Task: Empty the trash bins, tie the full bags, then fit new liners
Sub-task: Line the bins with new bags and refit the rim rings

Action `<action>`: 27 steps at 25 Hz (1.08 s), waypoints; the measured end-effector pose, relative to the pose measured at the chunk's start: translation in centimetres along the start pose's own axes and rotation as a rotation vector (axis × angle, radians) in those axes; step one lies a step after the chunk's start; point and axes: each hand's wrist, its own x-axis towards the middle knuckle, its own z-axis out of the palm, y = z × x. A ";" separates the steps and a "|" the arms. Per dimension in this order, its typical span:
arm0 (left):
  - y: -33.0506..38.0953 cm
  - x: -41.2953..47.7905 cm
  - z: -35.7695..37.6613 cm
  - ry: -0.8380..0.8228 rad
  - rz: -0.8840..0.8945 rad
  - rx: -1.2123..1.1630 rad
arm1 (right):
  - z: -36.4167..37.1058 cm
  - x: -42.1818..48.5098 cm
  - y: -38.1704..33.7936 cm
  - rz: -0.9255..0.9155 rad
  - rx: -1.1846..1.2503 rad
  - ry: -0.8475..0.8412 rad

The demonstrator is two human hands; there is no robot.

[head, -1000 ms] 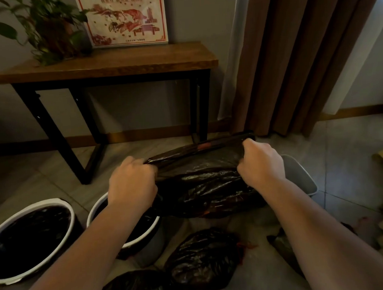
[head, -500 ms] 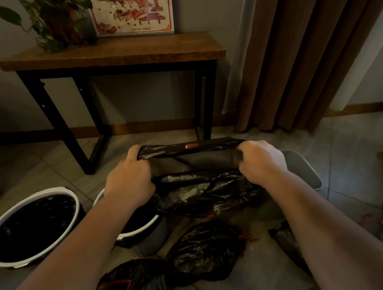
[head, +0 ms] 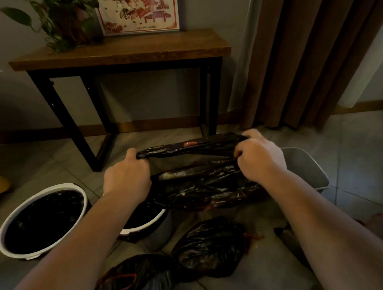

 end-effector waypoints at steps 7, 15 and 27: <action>0.3 0.0 1.0 -0.027 -0.079 -0.052 | 0.8 0.3 -1.0 -0.011 0.011 0.051; -1.2 0.4 1.8 0.008 -0.063 -0.098 | 0.6 0.0 -0.6 -0.054 -0.128 0.027; -0.4 -2.1 4.7 0.196 -0.122 -0.394 | 1.6 -0.6 -1.6 0.009 -0.131 -0.070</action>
